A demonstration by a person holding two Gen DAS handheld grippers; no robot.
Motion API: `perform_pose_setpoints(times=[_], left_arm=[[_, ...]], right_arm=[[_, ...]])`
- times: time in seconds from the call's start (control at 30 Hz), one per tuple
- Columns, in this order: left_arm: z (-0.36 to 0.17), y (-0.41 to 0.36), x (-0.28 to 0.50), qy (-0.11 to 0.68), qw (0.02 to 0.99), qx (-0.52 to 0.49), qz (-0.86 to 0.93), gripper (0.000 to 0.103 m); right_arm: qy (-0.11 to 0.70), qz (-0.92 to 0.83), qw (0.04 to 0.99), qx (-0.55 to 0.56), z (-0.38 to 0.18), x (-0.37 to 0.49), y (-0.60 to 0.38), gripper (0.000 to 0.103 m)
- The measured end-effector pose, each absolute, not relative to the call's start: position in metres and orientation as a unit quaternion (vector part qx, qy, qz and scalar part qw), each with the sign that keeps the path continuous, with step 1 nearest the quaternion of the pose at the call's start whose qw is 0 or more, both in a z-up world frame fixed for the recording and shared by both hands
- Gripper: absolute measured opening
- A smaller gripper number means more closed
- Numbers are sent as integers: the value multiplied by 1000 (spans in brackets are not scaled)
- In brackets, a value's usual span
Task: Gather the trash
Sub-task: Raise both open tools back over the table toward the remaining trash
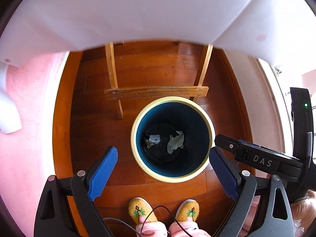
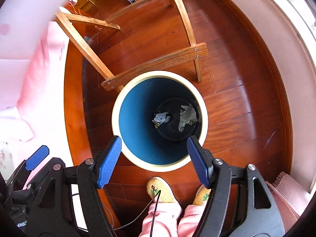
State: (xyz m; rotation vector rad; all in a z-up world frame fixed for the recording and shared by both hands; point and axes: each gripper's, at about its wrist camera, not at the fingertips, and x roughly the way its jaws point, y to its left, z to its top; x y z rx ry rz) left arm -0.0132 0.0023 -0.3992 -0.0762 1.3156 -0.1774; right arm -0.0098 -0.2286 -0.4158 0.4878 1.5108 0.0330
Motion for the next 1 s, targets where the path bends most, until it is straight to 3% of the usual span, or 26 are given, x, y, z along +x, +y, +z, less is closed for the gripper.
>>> perform_pose_setpoints(times=[0.5, 1.0], left_arm=[[-202, 21, -55, 565, 819, -40, -91, 95], [-18, 34, -28, 470, 871, -9, -143, 95]], right_arm=[[650, 37, 729, 210, -214, -39, -232, 66], [564, 25, 804, 189, -31, -22, -218, 66]])
